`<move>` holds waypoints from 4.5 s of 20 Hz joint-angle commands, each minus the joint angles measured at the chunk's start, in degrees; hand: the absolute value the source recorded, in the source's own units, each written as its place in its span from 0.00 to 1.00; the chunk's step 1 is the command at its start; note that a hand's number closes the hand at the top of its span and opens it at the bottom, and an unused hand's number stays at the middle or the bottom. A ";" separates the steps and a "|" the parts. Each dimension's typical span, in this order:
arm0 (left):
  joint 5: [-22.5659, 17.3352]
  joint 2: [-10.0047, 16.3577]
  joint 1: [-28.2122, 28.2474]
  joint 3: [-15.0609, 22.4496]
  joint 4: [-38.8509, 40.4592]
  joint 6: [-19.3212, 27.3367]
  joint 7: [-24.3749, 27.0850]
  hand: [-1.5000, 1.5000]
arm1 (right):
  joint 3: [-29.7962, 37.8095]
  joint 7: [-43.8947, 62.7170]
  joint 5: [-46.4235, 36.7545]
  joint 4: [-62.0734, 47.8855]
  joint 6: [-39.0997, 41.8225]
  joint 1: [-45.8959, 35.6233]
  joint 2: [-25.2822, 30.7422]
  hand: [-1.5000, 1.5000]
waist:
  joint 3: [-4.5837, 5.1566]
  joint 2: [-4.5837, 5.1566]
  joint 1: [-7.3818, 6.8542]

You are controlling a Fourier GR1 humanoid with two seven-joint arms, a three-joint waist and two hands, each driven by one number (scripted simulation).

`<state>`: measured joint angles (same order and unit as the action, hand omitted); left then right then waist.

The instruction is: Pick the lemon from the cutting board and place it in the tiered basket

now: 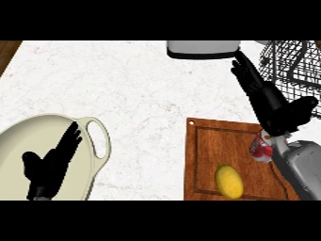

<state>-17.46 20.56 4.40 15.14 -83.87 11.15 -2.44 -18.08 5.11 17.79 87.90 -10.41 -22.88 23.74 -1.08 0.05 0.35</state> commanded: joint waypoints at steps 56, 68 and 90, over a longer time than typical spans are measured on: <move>4.10 -2.93 -11.58 -2.31 6.61 -8.86 9.33 0.50 | -25.30 80.12 -50.14 20.77 18.33 8.79 1.59 0.00 | 1.23 -0.51 0.77; 5.35 -4.47 -11.44 -1.99 6.44 -9.25 9.66 0.50 | -23.09 78.92 -58.54 19.10 20.74 16.90 -2.63 0.00 | 1.15 -0.22 0.12; 9.73 -9.45 -14.95 -5.45 7.02 -10.51 5.78 0.50 | -13.25 55.95 -70.70 12.39 18.22 20.52 -12.68 1.00 | 1.08 -0.07 -0.26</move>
<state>-8.55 12.33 -8.48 11.02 -76.74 0.97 5.53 -33.47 61.02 -51.22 100.41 7.61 -1.89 12.19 0.01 -0.02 0.08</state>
